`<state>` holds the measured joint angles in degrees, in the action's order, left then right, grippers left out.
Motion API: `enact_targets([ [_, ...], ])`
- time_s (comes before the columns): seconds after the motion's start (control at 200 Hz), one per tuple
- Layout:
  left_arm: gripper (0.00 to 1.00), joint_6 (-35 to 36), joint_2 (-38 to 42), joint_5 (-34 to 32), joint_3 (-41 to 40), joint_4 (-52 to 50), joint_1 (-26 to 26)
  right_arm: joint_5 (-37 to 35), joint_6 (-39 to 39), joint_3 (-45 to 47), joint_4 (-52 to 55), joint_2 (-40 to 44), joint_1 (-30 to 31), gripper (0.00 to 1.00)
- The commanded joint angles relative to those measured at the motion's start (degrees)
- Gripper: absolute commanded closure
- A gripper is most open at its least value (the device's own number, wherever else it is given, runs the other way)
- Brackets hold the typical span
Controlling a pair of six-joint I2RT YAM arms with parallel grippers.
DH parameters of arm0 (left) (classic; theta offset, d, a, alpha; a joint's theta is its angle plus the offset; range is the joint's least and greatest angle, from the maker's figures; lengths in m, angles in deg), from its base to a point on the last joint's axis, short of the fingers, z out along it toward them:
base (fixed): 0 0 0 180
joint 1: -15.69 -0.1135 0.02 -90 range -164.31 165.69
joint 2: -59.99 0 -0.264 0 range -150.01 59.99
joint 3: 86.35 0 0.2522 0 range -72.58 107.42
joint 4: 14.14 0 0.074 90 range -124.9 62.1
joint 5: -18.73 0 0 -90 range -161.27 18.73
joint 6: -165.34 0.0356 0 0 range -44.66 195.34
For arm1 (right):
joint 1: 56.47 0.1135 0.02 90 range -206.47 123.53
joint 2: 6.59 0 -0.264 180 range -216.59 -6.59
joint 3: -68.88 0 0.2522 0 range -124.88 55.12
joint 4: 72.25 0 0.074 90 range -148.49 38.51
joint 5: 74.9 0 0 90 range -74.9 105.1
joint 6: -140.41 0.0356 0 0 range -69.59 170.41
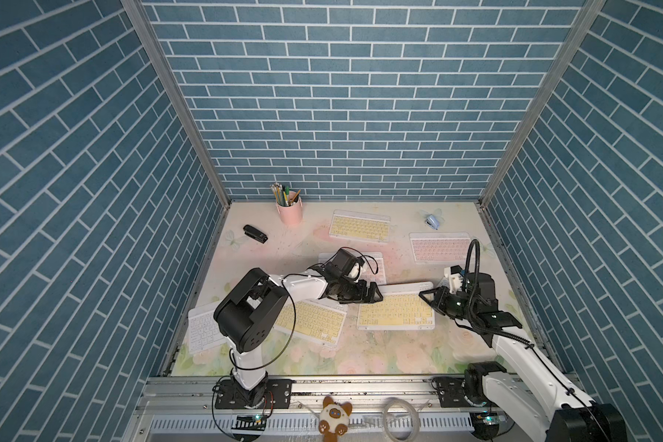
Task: Stack the numeric keypads
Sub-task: Pick up the numeric keypad from the center of the board.
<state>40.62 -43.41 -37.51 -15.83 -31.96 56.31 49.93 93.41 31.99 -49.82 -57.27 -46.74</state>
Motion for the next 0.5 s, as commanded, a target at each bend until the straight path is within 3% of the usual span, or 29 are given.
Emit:
enact_targets([
  [0.0, 0.0, -0.25, 3.01, 0.75, 0.74, -2.7, -0.75, -1.98, -3.83, -4.25, 1.03, -1.23, 0.22, 0.97],
  [0.025, 0.0, -0.08, 3.72, 0.7, 1.19, -3.36, -0.93, -1.94, -4.02, -4.98, 0.96, -1.77, 0.26, 1.0],
  [0.29, 0.0, 0.28, 15.34, -0.71, 5.07, -10.59, -6.52, 1.42, -3.6, -13.69, -3.98, -8.21, 0.11, 1.0],
  [0.49, 0.0, 0.51, 23.32, -0.52, 6.52, -14.77, -12.21, 9.41, -2.58, -25.01, -6.65, -15.15, 0.13, 1.0],
])
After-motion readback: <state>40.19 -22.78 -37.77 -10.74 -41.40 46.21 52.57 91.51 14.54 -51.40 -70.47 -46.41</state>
